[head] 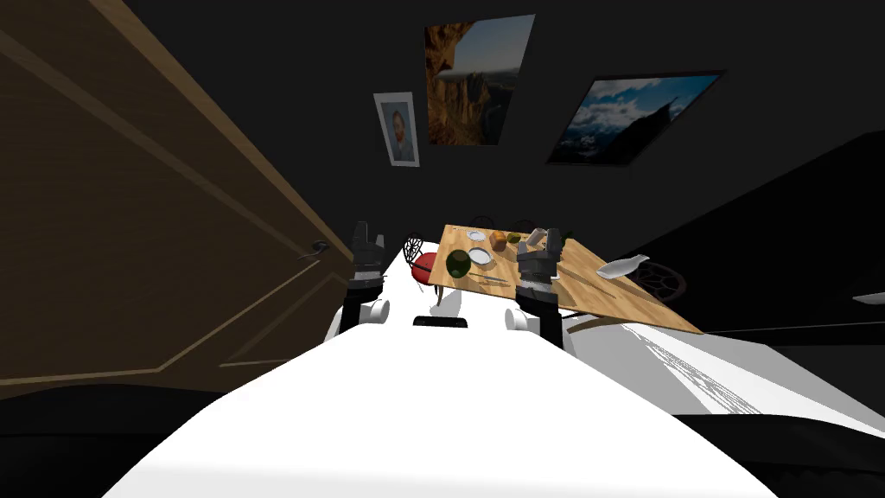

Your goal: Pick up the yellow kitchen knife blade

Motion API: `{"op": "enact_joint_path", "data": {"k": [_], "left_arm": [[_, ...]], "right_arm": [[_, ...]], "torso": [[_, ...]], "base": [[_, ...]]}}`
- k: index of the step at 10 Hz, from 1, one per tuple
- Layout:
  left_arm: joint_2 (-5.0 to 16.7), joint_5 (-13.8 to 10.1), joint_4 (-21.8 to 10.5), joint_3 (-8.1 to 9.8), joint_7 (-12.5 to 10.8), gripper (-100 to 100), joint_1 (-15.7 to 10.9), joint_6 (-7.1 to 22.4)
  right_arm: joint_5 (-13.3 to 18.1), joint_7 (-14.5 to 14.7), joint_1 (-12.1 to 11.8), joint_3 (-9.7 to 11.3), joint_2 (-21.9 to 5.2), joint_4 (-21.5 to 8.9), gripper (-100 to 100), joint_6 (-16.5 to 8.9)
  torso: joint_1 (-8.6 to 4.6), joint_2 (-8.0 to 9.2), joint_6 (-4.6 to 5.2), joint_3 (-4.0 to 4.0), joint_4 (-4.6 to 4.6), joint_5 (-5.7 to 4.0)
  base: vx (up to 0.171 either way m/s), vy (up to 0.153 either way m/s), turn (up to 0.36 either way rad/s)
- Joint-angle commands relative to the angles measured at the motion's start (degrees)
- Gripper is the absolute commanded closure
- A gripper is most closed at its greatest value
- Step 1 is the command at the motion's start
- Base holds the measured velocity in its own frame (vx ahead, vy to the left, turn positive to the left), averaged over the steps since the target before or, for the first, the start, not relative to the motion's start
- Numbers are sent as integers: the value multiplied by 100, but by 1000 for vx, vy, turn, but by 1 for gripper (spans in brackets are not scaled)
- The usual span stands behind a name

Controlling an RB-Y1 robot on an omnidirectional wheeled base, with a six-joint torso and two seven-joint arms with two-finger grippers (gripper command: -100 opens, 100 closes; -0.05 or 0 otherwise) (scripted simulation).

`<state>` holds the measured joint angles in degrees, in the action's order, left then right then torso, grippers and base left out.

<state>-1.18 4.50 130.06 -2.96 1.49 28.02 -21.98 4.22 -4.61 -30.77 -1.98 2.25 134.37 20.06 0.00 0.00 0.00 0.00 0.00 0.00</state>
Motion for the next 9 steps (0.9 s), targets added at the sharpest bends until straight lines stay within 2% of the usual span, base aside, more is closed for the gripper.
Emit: {"op": "enact_joint_path", "data": {"k": [1,4,5,7,8,9], "left_arm": [[0,0,0,0,0,0,0,0],[0,0,0,0,0,0,-1,0],[0,0,0,0,0,0,-1,0],[0,0,0,0,0,0,-1,0],[0,0,0,0,0,0,-1,0],[0,0,0,0,0,0,0,0]], "right_arm": [[-5,34,20,11,-198,-64,-100,-20],[-16,171,99,54,-711,-330,-100,-94],[-16,171,99,54,-753,-330,-100,-94],[-16,309,173,104,-1118,-613,-100,-162],[-16,309,173,104,-1197,-613,-100,-162],[-12,389,214,137,-1423,-785,-100,-198]], "torso": [[0,0,0,0,0,0],[-1,14,-1,8,3,0],[-2,17,-1,10,4,-1],[-2,11,-1,7,2,-1],[-1,13,-2,7,3,0],[-2,12,1,7,3,-1]], "base": [[-16,2,35],[-42,2,73],[-33,-5,28],[-32,2,109],[-32,1,37],[-38,6,87]]}}
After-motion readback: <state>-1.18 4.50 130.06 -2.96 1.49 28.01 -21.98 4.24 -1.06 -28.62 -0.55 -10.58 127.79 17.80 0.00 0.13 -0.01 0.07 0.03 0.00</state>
